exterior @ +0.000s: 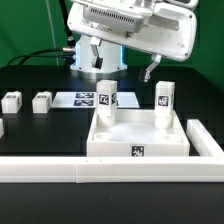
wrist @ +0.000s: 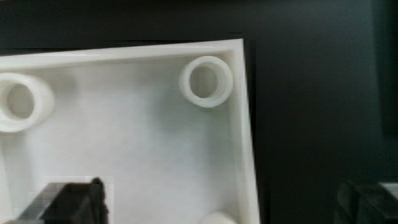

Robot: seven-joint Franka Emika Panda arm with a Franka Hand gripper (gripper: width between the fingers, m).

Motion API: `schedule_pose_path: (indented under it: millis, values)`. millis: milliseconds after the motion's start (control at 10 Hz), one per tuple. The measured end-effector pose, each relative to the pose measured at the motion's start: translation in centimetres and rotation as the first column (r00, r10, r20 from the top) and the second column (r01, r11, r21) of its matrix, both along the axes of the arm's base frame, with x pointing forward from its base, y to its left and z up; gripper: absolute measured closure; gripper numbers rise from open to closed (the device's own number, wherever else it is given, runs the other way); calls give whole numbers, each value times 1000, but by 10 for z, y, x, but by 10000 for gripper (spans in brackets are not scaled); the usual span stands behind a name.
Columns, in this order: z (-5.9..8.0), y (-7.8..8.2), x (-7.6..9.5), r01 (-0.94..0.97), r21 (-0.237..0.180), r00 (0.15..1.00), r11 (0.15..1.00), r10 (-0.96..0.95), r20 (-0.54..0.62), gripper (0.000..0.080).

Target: Assemble square table

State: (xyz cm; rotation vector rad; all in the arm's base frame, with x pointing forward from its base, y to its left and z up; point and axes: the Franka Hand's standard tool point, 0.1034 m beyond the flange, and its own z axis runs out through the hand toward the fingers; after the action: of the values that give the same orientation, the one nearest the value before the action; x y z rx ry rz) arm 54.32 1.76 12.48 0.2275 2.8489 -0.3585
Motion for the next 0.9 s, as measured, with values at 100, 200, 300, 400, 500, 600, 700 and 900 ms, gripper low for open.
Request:
schedule_pose_path:
  millis: [100,200,300,400,500,600,700,900]
  values:
    - [0,0,0,6,2,1000,1000,-6,1,151]
    - [0,0,0,96,26,995,995,-97,24,151]
    - [-1,0,0,146,41,988,988,-148,36,151]
    - [-3,-1,-1,217,63,974,974,-220,50,151]
    - [-12,-9,0,297,116,950,948,-306,67,151]
    - [-13,-24,-1,416,170,896,893,-435,88,151]
    - [-12,-32,-3,480,206,856,853,-506,100,151]
    - [-12,-50,-7,572,254,785,780,-611,108,151]
